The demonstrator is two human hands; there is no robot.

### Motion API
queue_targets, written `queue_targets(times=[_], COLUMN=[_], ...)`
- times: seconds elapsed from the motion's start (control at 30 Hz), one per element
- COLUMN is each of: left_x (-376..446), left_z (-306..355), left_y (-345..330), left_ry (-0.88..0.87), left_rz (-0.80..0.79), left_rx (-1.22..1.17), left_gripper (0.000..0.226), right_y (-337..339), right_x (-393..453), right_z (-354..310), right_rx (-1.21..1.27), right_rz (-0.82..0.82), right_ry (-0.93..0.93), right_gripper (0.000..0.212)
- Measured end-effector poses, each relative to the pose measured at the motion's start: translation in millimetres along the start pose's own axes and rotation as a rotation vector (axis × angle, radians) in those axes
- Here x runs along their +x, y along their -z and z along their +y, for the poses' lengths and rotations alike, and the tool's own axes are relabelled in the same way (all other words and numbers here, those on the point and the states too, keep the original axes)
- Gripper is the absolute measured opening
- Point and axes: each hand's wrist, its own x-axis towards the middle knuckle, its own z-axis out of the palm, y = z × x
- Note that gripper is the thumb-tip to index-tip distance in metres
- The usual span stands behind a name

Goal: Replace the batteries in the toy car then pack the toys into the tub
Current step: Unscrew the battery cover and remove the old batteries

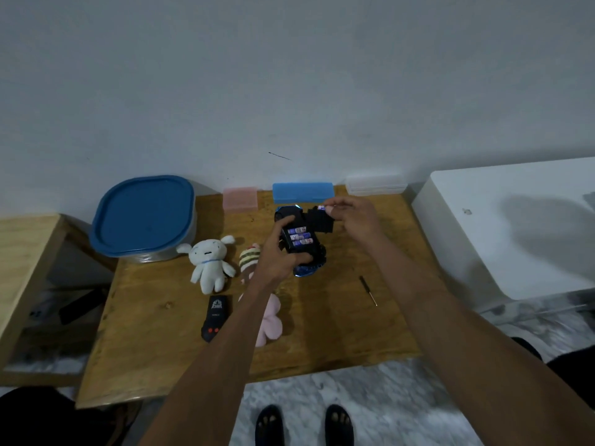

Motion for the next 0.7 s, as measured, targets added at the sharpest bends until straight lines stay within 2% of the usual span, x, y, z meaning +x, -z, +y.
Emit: queue_targets(times=[0.1,0.2,0.37,0.43,0.5,0.63,0.7], left_x=[0.1,0.6,-1.4,-1.1,-0.4,2.1,2.6], left_z=[-1.6,-3.0,-10.6,-15.1,-19.2,-25.7,-27.5], left_y=[-0.4,-1.5,-5.7,-7.4,-8.9,-12.5,-14.1], left_ry=[0.000,-0.007,-0.022,-0.029,-0.029,-0.012,-0.006], left_rz=[-0.001,-0.011,-0.052,-0.055,-0.061,-0.084,-0.087], left_rx=[-0.017,0.000,0.037,0.046,0.055,0.065,0.058], left_gripper=[0.091,0.089,0.090,0.090,0.092,0.094,0.093], right_y=[8.3,11.6,9.4,7.0,5.5,6.1,5.7], right_x=[2.5,1.1,-18.7,-25.1,-30.8,-37.4,-38.6], right_z=[18.2,46.4,103.6,122.5,133.5,144.7,146.9], right_rx=[-0.018,-0.039,-0.232,-0.318,-0.391,-0.501,-0.557], right_rz=[0.144,0.189,0.164,0.147,0.127,0.103,0.101], right_ry=[-0.085,-0.190,-0.187,-0.204,-0.241,-0.267,-0.255], right_gripper=[0.010,0.009,0.009,0.024,0.028,0.010,0.014])
